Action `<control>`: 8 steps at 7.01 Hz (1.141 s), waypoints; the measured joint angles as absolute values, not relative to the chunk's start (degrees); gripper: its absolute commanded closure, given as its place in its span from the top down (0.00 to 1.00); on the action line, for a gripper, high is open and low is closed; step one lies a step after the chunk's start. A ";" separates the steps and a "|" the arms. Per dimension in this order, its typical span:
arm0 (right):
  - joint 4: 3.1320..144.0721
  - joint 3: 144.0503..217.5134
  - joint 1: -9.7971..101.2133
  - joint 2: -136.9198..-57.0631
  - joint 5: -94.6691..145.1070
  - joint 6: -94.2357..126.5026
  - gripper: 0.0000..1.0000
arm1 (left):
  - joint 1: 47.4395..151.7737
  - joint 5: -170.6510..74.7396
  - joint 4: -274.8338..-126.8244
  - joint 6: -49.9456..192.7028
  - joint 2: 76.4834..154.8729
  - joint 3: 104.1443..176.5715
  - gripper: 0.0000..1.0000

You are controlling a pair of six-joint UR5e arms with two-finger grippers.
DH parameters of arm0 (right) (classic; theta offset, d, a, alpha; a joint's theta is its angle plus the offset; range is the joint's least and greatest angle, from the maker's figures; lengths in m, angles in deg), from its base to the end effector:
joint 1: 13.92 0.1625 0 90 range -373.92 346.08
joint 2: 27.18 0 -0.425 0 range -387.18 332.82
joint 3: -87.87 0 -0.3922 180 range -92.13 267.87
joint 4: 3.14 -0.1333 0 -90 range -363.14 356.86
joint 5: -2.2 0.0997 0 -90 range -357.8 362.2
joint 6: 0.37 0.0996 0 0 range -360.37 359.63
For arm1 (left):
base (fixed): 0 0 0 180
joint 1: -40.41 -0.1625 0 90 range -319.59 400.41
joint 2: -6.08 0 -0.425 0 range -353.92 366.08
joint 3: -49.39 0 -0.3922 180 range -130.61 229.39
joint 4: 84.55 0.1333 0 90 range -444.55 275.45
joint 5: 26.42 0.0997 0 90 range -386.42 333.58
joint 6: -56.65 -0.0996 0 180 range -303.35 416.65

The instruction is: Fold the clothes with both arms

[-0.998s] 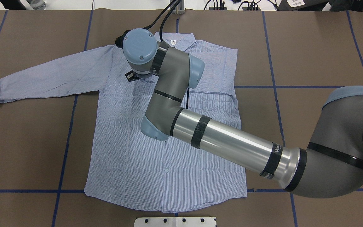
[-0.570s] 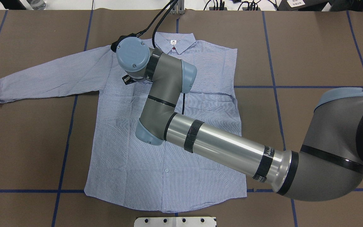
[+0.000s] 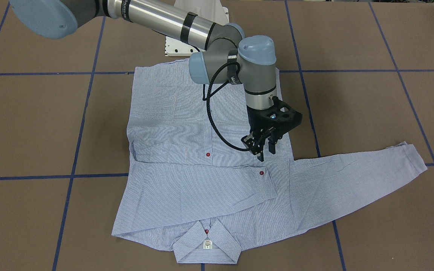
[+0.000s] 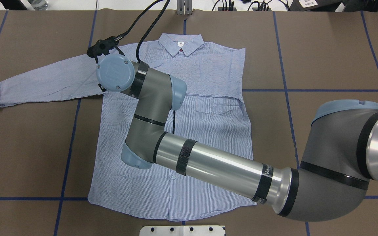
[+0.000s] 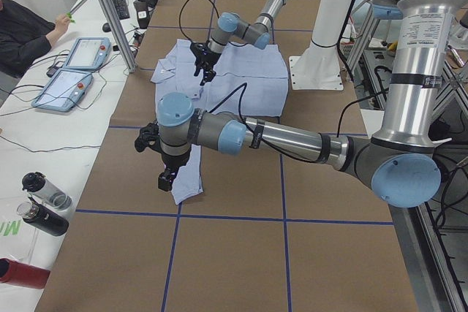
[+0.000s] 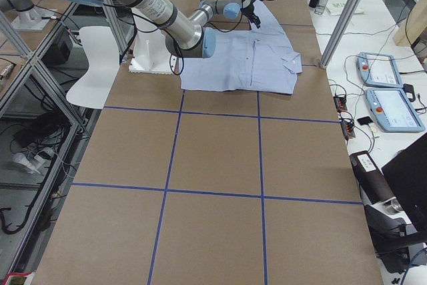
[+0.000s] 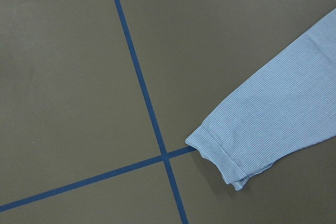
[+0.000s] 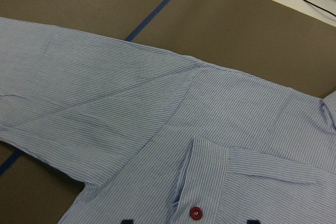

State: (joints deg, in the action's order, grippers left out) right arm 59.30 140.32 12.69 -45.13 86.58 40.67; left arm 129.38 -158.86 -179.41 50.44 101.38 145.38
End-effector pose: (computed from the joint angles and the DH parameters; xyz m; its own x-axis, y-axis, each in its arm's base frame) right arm -0.7065 -0.5139 0.0297 0.6696 -0.5041 0.5454 -0.0275 0.7171 0.6965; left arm -0.0564 -0.5412 0.5518 0.7283 0.3036 -0.6143 -0.0966 0.9330 0.3466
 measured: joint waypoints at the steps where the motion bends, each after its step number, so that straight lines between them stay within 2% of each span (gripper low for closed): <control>1: 59.97 141.07 12.72 -45.42 86.52 41.62 0.99 | 129.36 -158.87 -179.39 50.64 101.47 145.37 0.99; 3: 69.84 148.30 13.50 -46.88 88.80 43.44 0.99 | 128.76 -158.93 -180.13 54.42 101.57 145.42 0.99; 5: 84.82 160.70 17.42 -51.35 97.76 45.30 0.99 | 125.47 -158.77 -184.82 65.44 101.13 145.51 0.99; 8: 98.79 183.21 23.79 -67.05 108.14 45.97 0.99 | 119.99 -154.68 -197.16 81.41 99.58 142.33 0.99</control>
State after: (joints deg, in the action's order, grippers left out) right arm 98.79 183.21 23.79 -67.05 108.14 45.97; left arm 119.99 -154.68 -197.16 81.41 99.58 142.33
